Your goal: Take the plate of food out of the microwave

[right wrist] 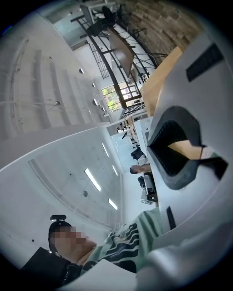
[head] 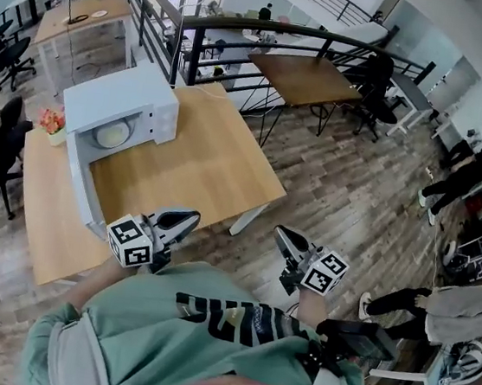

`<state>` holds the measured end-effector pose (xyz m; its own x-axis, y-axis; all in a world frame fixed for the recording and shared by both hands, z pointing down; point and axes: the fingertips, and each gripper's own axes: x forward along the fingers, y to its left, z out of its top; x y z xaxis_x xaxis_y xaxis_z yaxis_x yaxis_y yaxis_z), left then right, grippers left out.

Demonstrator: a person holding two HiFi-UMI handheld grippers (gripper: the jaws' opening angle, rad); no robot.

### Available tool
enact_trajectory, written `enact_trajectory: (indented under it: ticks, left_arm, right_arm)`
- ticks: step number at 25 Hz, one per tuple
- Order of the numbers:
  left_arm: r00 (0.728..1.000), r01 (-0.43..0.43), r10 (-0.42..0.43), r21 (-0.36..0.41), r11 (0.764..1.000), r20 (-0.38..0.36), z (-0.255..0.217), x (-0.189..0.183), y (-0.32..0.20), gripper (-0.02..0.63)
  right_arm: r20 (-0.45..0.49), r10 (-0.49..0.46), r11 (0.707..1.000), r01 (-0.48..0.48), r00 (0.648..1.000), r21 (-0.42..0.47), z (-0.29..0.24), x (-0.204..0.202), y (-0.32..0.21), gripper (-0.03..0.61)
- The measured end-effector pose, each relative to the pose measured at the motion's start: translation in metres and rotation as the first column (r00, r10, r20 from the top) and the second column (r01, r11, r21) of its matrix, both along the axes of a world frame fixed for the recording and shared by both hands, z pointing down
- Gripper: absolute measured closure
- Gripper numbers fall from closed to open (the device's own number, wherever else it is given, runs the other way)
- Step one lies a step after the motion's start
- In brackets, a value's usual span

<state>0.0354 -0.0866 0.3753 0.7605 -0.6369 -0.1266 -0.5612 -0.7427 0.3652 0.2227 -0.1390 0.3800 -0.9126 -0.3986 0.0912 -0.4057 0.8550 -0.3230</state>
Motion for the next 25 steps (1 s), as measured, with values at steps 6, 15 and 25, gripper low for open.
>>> enact_trajectory:
  ticks: [6, 15, 25]
  left_arm:
    - [0.997, 0.069, -0.068, 0.013, 0.998, -0.041, -0.005, -0.094, -0.028, 0.611]
    - [0.965, 0.248, -0.247, 0.001, 0.969, -0.086, 0.008, -0.165, -0.049, 0.611]
    - [0.851, 0.524, -0.525, -0.041, 0.851, -0.017, 0.023, -0.199, -0.090, 0.611]
  right_arm:
    - [-0.056, -0.114, 0.993, 0.116, 0.992, 0.027, -0.013, -0.113, -0.039, 0.572]
    - [-0.114, -0.320, 0.945, 0.325, 0.941, 0.029, -0.009, -0.210, -0.091, 0.572]
    - [-0.066, -0.619, 0.785, 0.619, 0.782, -0.026, 0.021, -0.289, -0.165, 0.572]
